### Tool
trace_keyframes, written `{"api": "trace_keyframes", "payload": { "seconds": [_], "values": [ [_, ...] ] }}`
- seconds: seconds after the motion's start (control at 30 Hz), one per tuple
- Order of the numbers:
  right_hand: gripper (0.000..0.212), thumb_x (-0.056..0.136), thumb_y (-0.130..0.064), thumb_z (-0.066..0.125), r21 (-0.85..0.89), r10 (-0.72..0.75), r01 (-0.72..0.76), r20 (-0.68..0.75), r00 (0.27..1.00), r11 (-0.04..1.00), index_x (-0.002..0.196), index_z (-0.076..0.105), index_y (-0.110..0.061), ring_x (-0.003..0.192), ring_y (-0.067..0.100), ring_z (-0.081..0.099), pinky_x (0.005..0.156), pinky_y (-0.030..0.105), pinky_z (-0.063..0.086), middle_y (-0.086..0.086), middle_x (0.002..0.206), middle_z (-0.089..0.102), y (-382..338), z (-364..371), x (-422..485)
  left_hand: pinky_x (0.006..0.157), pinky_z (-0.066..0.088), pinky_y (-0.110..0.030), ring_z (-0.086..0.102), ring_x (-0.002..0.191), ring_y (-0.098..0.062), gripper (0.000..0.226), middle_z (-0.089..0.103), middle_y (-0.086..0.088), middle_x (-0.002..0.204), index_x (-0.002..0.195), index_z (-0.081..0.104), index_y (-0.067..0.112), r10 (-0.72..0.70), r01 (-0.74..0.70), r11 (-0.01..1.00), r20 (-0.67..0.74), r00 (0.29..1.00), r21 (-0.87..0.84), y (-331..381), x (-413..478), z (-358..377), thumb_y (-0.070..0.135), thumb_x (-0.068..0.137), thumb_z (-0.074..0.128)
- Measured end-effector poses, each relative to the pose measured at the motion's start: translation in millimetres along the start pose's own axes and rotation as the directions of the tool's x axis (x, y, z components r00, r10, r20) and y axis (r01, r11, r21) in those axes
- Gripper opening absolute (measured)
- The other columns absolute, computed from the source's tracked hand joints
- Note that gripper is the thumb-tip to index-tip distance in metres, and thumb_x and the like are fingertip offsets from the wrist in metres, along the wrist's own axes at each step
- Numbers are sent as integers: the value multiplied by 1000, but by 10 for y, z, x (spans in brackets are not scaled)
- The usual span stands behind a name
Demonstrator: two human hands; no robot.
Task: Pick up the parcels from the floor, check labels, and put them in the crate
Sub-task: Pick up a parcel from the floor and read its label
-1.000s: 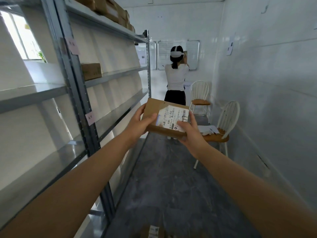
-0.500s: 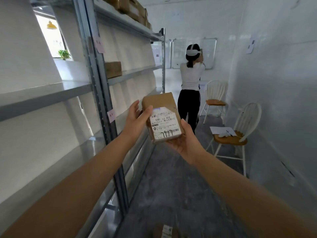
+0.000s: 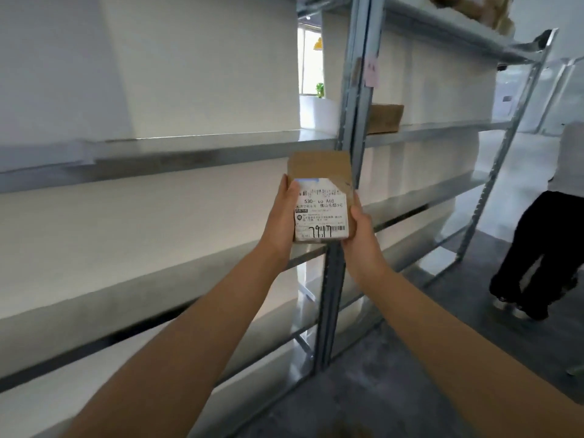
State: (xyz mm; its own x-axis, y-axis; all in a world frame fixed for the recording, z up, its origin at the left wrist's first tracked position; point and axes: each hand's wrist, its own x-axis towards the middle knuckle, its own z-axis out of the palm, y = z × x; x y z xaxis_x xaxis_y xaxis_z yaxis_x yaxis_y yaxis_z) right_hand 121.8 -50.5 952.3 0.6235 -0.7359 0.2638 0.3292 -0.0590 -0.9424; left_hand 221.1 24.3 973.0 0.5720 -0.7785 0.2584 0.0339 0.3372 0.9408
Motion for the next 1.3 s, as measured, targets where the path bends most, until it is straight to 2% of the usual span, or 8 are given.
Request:
{"api": "trace_keyframes", "payload": {
  "seconds": [0.17, 0.3, 0.47, 0.8, 0.87, 0.93, 1.03, 1.3],
  "values": [
    [60, 88, -54, 24, -44, 21, -8, 307, 951, 999, 144, 31, -34, 129, 14, 46, 114, 43, 29, -4, 141, 50, 234, 602, -52, 87, 54, -36, 67, 106, -18, 66, 68, -1, 119, 136, 48, 30, 14, 12, 996, -279, 960, 93, 179, -413, -580, 70, 86, 32],
    [53, 96, -49, 17, -19, 38, -33, 480, 876, 999, 145, 30, -32, 131, 13, 43, 115, 42, 28, -4, 144, 46, 366, 1097, -260, 95, 51, -38, 69, 101, -14, 56, 74, 6, 103, 106, 66, 35, 31, 8, 995, -404, 914, 95, 331, -877, -966, 59, 97, 16],
    [55, 95, -51, 19, 30, 43, -82, 643, 764, 996, 145, 30, -32, 133, 12, 41, 116, 42, 27, -5, 145, 45, 460, 1696, -611, 102, 46, -43, 65, 109, -16, 66, 69, 2, 117, 129, 54, 30, 64, 26, 988, -556, 829, 154, 524, -1481, -1389, 64, 95, 11],
    [58, 90, -54, 22, 89, -27, -81, 821, 570, 993, 145, 23, -37, 133, 11, 40, 110, 35, 36, -8, 148, 39, 548, 3130, -1551, 89, 50, -29, 70, 83, -1, 55, 74, 16, 84, 100, 63, 37, 172, 47, 962, -733, 658, 268, 1081, -2725, -2321, 56, 98, 10],
    [53, 95, -50, 20, 90, -30, -86, 842, 539, 992, 146, 23, -36, 132, 11, 42, 102, 22, 43, -6, 148, 39, 590, 3465, -1819, 94, 49, -34, 70, 85, -4, 58, 75, 14, 86, 98, 64, 36, 190, 37, 961, -753, 630, 273, 1180, -3043, -2601, 55, 98, 10],
    [47, 101, -42, 17, 97, -31, -103, 859, 511, 990, 146, 23, -34, 129, 10, 45, 87, 9, 47, -5, 147, 40, 621, 3808, -2101, 93, 51, -35, 70, 94, -9, 60, 74, 8, 99, 113, 62, 32, 222, 32, 953, -763, 607, 303, 1274, -3355, -2918, 56, 98, 9],
    [51, 96, -47, 21, 109, -40, -120, 883, 468, 987, 146, 25, -33, 126, 9, 47, 90, 15, 47, -6, 144, 44, 631, 4318, -2470, 92, 54, -35, 64, 111, -18, 69, 62, -5, 128, 147, 31, 25, 255, 38, 941, -780, 571, 336, 1397, -3780, -3397, 65, 93, 15],
    [57, 93, -46, 21, 123, -59, -149, 924, 379, 981, 147, 23, -29, 126, 6, 47, 91, 14, 48, -3, 145, 43, 685, 5538, -3381, 85, 57, -32, 62, 114, -20, 68, 55, -5, 137, 150, 14, 37, 305, -18, 939, -810, 500, 343, 1799, -4831, -4504, 68, 91, 19]
  ]
}}
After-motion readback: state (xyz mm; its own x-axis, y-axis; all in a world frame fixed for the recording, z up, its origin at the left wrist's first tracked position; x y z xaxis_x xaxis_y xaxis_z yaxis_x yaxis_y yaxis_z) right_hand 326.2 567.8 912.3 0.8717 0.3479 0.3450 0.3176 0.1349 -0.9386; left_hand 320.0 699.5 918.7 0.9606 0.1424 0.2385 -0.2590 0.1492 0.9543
